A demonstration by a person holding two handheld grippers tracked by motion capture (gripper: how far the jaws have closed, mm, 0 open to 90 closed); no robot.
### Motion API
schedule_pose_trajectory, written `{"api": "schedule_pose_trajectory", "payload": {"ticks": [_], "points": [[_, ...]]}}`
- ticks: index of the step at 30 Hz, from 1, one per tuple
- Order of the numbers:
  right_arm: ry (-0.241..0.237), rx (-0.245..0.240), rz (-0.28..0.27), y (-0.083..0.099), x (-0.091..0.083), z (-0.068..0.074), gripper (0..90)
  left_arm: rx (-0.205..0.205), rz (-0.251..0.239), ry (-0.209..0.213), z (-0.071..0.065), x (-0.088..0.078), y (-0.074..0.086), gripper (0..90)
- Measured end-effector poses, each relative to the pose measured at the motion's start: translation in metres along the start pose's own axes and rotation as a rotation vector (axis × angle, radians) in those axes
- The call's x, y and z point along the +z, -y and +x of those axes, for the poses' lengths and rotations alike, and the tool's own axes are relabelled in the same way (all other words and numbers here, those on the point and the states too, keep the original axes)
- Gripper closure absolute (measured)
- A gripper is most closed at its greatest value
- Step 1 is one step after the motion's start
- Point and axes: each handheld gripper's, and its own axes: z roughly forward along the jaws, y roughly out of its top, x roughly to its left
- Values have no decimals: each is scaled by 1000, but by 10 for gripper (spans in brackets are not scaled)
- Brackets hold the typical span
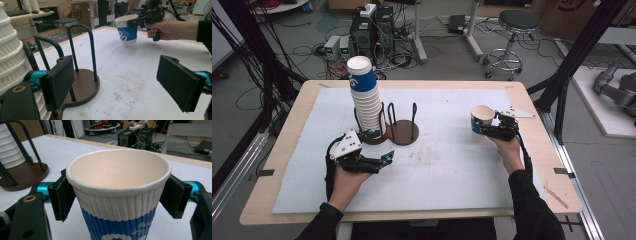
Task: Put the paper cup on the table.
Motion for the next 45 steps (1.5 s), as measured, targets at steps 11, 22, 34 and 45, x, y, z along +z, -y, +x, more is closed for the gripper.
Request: {"api": "schedule_pose_trajectory", "payload": {"ticks": [11,22,34,45], "points": [[35,14,31,4,3,-4,227,9,0,2,-1,0,0,148],[38,31,51,5,0,-6,219,5,4,2,-1,1,0,149],[70,11,106,4,-8,0,193,6,8,-2,-2,0,0,149],[82,30,139,6,-11,4,177,11,7,-6,-2,0,-1,148]]}}
